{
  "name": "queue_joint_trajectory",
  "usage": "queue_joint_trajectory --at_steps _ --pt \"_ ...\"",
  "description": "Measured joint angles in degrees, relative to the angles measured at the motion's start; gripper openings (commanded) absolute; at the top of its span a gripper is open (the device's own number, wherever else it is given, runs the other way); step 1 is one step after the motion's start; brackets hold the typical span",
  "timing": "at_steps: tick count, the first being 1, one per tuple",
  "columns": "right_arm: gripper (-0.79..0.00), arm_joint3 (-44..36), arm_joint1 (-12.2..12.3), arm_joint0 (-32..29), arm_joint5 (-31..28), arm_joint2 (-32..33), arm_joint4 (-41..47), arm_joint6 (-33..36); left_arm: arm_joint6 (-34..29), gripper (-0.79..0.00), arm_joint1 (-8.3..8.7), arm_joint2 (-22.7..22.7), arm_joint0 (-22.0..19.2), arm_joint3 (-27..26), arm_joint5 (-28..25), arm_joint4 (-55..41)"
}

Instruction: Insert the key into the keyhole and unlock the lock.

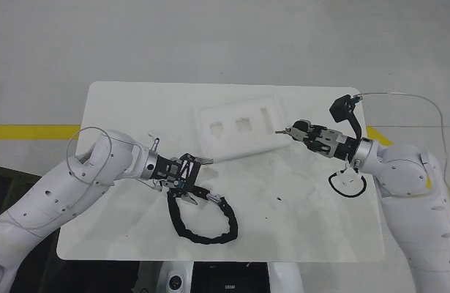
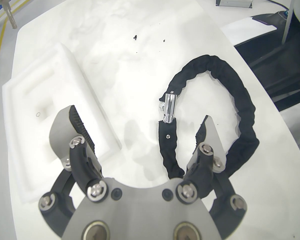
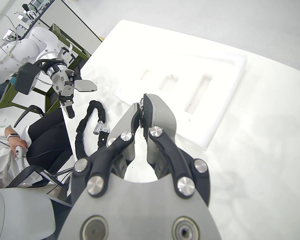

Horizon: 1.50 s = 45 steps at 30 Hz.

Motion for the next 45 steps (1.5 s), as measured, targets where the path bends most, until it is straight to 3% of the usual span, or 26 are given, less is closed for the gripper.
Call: queue_joint_trajectory --at_steps 17,24,32,45 --pt "-0.785 0.0 0.0 0.0 0.0 0.0 0.0 0.0 0.0 0.000 -0.01 0.0 0.1 -0.1 0.0 0.3" --pt "-0.785 0.0 0.0 0.0 0.0 0.0 0.0 0.0 -4.4 0.000 -0.32 0.9 1.3 -2.6 0.0 1.1" --pt "-0.785 0.0 0.0 0.0 0.0 0.0 0.0 0.0 -8.2 0.000 -1.84 6.5 -0.1 -2.7 0.0 2.9" --pt "-0.785 0.0 0.0 0.0 0.0 0.0 0.0 0.0 -10.4 0.000 -4.36 9.1 -0.9 2.3 0.0 0.7"
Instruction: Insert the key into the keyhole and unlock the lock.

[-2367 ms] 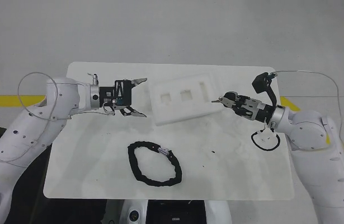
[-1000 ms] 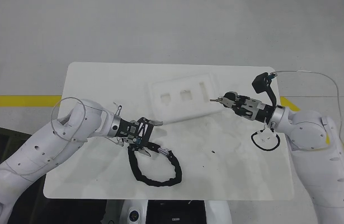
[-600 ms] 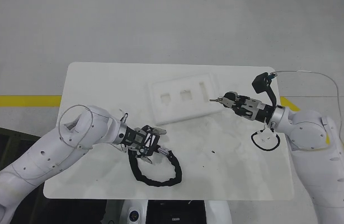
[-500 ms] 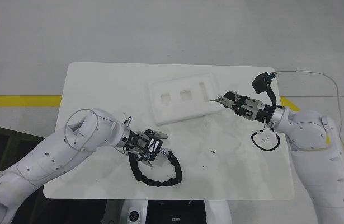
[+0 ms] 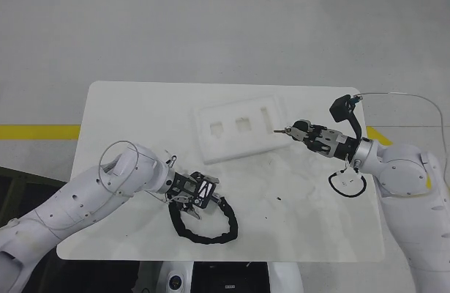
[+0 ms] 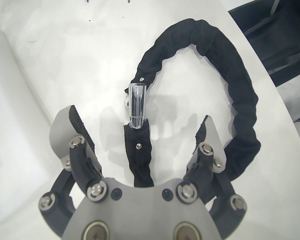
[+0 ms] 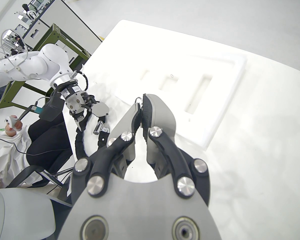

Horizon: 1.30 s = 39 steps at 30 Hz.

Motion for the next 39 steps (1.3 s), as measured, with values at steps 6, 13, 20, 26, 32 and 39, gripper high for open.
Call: queue_joint_trajectory --at_steps 6,13,20,26,32,39 --pt "-0.785 0.0 0.0 0.0 0.0 0.0 0.0 0.0 1.3 -0.080 -0.98 0.1 0.6 2.0 0.1 0.3" --pt "-0.785 0.0 0.0 0.0 0.0 0.0 0.0 0.0 2.1 -0.197 -1.74 -0.6 1.3 4.4 0.9 0.3" --pt "-0.785 0.0 0.0 0.0 0.0 0.0 0.0 0.0 2.9 -0.317 -2.46 -1.3 2.0 5.5 0.9 0.0" --pt "-0.785 0.0 0.0 0.0 0.0 0.0 0.0 0.0 3.5 -0.422 -2.95 -2.1 2.5 6.6 0.9 -0.4" --pt "-0.785 0.0 0.0 0.0 0.0 0.0 0.0 0.0 3.6 -0.446 -3.38 -2.7 2.9 7.2 0.3 -0.2" --pt "-0.785 0.0 0.0 0.0 0.0 0.0 0.0 0.0 3.5 -0.785 -3.83 -3.6 3.3 7.9 0.0 -0.6"
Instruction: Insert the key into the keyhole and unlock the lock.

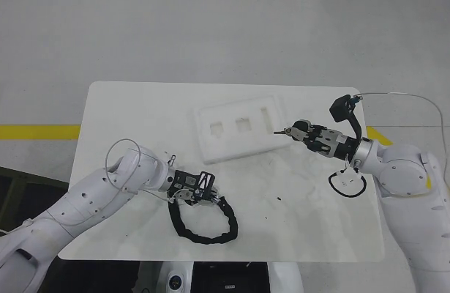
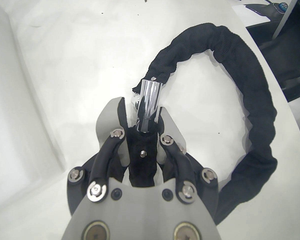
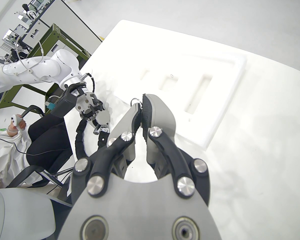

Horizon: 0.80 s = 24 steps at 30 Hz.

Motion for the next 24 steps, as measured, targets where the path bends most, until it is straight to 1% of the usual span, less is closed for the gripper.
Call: queue_joint_trajectory --at_steps 7,13,16,19,24 --pt "-0.785 0.0 0.0 0.0 0.0 0.0 0.0 0.0 1.0 -0.785 -0.27 -0.8 0.5 0.4 0.0 -0.8" --pt "-0.785 0.0 0.0 0.0 0.0 0.0 0.0 0.0 4.1 -0.785 0.12 -2.8 1.0 0.7 0.0 -2.8" --pt "-0.785 -0.4 0.0 -0.4 0.2 -0.4 -0.2 -0.6 6.7 -0.785 0.49 -4.0 1.7 1.0 0.0 -3.9" --pt "-0.785 -1.1 -0.2 -0.9 0.5 -2.3 -0.3 -1.1 10.4 -0.785 0.82 -5.2 2.8 1.5 0.9 -4.2" --pt "-0.785 -0.9 -0.5 0.0 1.1 -6.0 1.4 -1.0 17.7 -0.785 1.35 -6.5 4.7 3.6 4.5 -1.3"
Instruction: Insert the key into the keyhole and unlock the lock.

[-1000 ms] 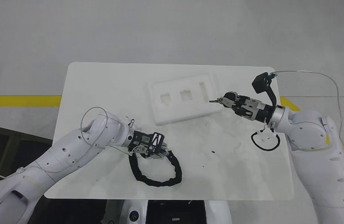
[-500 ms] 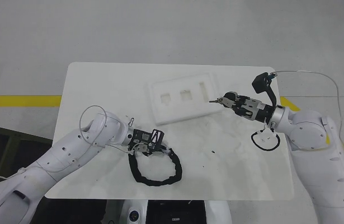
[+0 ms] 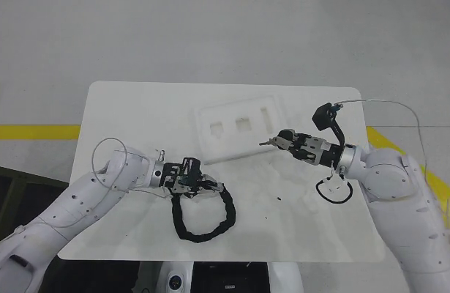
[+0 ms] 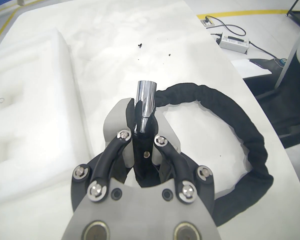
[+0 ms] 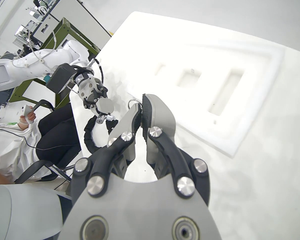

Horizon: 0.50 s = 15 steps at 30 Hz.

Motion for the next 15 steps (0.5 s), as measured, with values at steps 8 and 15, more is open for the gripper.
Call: queue_joint_trajectory --at_steps 8,15 --pt "-0.785 -0.5 -0.7 1.9 1.3 -5.6 2.6 0.2 18.2 -0.785 0.38 -2.1 2.2 4.9 6.7 2.7" --pt "-0.785 -1.7 -1.5 3.2 2.0 -10.5 4.1 -0.7 27.1 -0.785 -0.05 -2.4 2.5 8.2 10.5 4.3"
